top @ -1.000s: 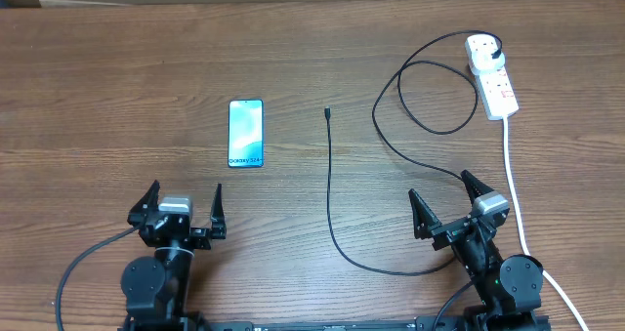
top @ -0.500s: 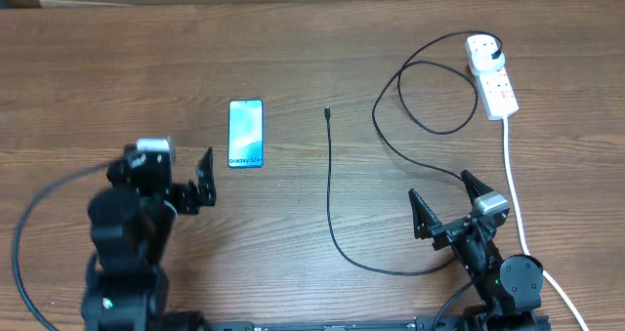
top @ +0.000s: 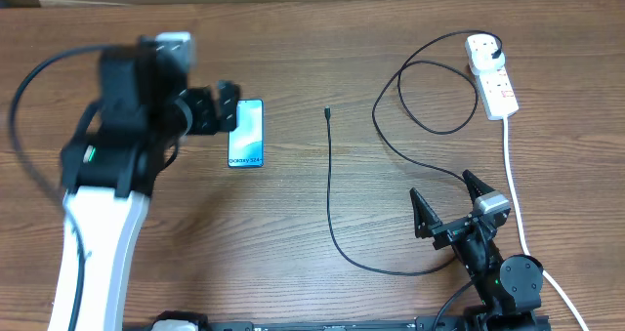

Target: Plug charger to phone and switch on socket

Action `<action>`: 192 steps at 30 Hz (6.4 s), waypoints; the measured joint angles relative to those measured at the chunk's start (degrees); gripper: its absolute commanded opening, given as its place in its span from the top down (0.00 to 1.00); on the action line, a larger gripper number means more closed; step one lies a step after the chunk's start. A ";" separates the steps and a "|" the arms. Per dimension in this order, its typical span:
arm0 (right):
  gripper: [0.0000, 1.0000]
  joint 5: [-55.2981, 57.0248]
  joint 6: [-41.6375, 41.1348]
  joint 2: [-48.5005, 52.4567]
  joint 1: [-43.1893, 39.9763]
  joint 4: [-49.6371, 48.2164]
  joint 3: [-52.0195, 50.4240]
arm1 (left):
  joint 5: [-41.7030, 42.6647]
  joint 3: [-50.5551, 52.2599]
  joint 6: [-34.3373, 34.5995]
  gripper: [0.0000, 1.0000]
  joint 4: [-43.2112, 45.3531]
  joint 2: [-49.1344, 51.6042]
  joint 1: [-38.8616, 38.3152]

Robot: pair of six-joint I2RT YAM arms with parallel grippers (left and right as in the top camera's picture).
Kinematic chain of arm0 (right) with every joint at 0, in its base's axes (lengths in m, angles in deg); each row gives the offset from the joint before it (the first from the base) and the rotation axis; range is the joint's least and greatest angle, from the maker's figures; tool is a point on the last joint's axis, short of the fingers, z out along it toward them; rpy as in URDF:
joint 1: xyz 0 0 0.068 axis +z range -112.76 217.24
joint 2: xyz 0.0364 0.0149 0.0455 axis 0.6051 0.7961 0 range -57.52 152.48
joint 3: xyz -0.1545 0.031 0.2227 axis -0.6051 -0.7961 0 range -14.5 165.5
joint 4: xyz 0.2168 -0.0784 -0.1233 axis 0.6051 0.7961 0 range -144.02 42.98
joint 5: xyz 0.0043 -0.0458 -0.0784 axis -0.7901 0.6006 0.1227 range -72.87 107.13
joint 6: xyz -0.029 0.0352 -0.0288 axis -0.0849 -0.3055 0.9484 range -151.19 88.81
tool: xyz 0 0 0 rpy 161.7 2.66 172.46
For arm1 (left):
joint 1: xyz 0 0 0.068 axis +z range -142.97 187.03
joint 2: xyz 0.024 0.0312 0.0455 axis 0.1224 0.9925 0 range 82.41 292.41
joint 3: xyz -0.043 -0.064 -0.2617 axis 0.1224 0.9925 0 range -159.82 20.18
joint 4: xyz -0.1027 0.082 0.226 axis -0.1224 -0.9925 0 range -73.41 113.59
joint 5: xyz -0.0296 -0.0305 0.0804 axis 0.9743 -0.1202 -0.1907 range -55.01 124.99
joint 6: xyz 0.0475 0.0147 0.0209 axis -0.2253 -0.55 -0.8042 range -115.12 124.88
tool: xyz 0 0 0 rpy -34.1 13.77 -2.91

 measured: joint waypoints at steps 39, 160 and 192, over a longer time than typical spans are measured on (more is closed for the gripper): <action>0.00 -3.89 -5.29 74.20 -0.33 58.69 84.61 | -9.35 -32.94 12.55 0.18 -26.93 41.62 -2.56; 0.18 -5.49 -6.73 84.65 3.23 56.81 84.96 | -5.09 -44.15 16.63 0.96 -30.75 56.89 -4.13; 0.63 2.10 -13.57 125.85 14.75 55.95 112.52 | 23.87 -64.52 36.20 0.96 -45.09 56.89 6.91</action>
